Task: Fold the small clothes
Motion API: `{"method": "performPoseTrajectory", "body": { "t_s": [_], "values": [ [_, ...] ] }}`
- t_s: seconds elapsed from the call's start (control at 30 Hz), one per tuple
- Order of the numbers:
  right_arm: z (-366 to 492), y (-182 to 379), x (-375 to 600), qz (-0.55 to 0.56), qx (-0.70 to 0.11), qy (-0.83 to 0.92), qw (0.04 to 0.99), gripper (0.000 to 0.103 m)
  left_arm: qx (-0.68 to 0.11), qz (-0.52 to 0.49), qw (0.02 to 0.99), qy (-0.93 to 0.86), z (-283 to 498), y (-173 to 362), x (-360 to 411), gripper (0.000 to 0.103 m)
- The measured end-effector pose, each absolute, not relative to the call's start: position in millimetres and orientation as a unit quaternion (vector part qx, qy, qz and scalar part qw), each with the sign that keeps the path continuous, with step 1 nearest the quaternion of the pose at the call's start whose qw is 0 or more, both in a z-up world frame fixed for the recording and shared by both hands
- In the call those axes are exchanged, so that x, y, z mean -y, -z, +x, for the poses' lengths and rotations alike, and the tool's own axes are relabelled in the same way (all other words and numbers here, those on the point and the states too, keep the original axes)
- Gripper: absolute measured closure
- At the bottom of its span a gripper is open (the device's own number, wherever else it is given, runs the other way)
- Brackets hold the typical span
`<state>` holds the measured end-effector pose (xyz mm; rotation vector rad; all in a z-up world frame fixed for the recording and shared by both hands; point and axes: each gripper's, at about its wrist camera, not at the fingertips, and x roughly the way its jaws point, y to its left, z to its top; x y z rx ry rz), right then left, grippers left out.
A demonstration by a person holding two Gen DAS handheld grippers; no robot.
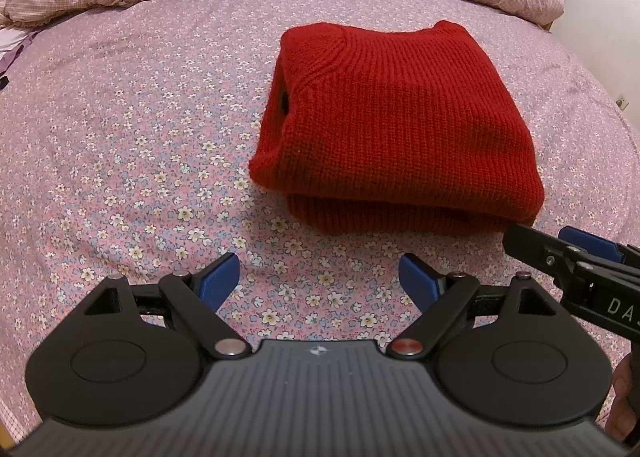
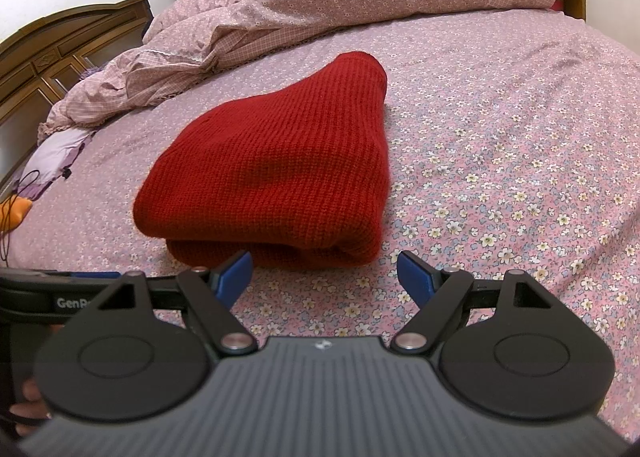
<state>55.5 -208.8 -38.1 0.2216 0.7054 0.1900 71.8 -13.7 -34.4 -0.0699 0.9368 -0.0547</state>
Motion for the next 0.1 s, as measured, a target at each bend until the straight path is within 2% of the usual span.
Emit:
{"method": "performPoseTrajectory", "body": {
  "t_s": [0.1],
  "values": [
    [55.5,38.3,208.8,0.109,-0.345,-0.093,0.928,0.022,-0.451,-0.035,0.891,0.025,71.7,34.4,13.8,0.013]
  ]
}}
